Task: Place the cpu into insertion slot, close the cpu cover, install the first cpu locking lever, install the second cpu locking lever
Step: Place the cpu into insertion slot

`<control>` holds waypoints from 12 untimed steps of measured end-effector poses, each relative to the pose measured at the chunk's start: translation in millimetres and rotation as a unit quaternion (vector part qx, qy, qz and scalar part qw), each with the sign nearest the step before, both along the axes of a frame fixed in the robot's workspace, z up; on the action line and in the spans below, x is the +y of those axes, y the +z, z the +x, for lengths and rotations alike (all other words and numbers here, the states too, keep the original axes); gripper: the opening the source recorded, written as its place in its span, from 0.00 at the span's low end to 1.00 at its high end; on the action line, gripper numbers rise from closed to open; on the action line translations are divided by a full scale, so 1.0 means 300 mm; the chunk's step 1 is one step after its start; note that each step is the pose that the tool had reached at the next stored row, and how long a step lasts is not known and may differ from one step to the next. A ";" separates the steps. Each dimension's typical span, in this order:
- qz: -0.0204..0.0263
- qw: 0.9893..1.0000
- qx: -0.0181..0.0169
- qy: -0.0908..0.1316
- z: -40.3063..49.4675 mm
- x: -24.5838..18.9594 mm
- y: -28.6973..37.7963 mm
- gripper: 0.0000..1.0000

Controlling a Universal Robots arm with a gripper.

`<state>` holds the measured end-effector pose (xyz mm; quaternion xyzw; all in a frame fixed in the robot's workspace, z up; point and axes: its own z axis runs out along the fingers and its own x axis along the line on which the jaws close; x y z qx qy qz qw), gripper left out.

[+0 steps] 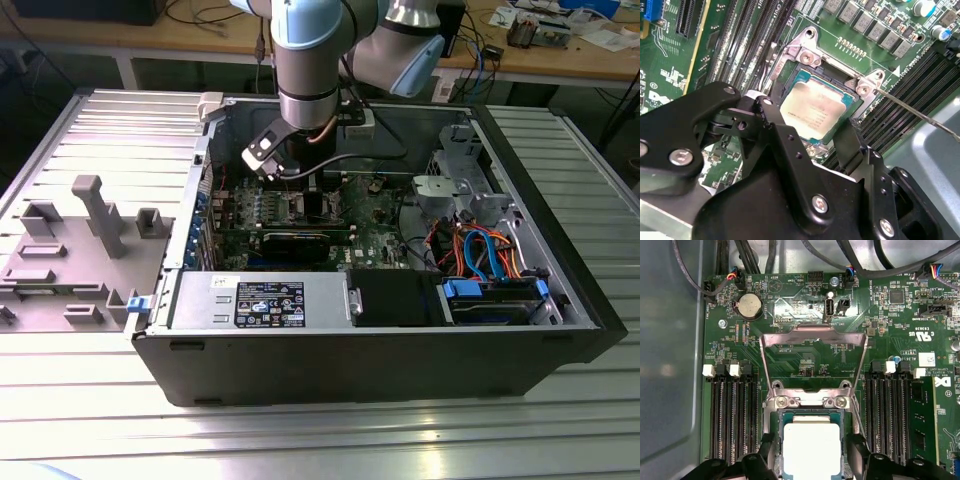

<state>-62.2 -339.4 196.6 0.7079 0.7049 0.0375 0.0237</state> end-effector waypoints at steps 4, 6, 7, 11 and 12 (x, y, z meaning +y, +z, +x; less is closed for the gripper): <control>0.000 1.000 0.000 0.000 0.000 0.000 0.003 0.67; 0.000 1.000 0.002 0.000 0.000 0.000 0.015 0.67; 0.000 1.000 0.003 0.000 0.000 0.000 0.018 0.67; 0.001 1.000 0.008 0.000 0.000 0.000 0.039 0.67; 0.001 1.000 0.009 0.000 0.000 0.000 0.044 0.67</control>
